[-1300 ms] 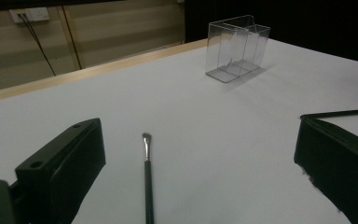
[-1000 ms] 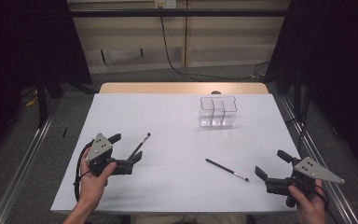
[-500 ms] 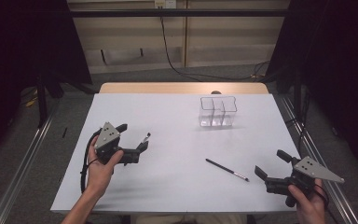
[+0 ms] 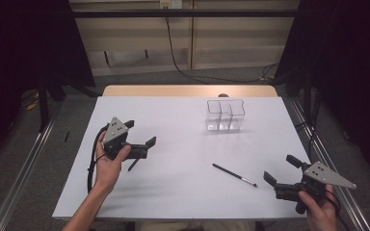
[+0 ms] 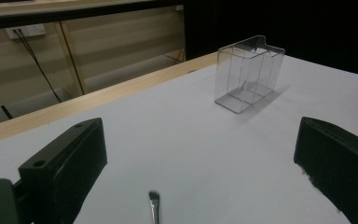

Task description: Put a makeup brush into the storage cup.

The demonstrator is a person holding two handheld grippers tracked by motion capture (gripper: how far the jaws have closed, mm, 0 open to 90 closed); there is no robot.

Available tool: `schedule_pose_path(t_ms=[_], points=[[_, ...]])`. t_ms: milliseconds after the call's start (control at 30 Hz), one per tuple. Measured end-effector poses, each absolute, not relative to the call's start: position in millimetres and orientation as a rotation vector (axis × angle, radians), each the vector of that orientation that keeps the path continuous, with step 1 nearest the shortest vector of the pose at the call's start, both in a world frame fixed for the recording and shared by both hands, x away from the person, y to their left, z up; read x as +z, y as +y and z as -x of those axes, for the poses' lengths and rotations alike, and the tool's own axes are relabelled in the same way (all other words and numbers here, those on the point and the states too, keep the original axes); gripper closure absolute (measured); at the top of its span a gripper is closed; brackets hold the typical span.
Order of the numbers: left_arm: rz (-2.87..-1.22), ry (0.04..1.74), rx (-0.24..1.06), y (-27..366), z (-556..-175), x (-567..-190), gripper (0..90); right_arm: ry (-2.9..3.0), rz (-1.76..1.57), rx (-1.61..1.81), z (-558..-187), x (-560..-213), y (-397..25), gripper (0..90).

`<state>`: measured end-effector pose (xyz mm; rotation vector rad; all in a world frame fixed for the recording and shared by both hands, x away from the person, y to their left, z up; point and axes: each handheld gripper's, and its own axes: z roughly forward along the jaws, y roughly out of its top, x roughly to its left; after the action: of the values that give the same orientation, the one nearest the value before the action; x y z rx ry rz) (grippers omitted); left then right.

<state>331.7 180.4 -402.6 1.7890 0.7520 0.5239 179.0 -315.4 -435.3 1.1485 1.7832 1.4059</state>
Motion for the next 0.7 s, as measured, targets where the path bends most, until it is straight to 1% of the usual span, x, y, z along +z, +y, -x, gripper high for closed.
schedule_pose_path(t_ms=[133,333,400,600,667,700], points=[[-1.825,0.760,0.488,177,-336,-403,2.6,1.791,-1.139,1.408,-179,-435,-315,0.0],[-1.885,0.789,0.489,175,-345,-403,2.5,1.794,-1.139,1.407,-178,-435,-315,0.0],[-1.905,0.786,0.460,174,-348,-404,2.0,1.793,-1.151,1.410,-178,-435,-315,0.0],[-1.960,0.795,0.469,175,-351,-408,2.0,1.801,-1.154,1.408,-179,-436,-315,0.0],[-1.973,0.818,0.456,176,-352,-408,2.0,1.802,-1.156,1.412,-179,-436,-315,0.0],[-1.997,0.842,0.425,177,-354,-408,2.1,1.802,-1.156,1.410,-179,-436,-314,0.0]])
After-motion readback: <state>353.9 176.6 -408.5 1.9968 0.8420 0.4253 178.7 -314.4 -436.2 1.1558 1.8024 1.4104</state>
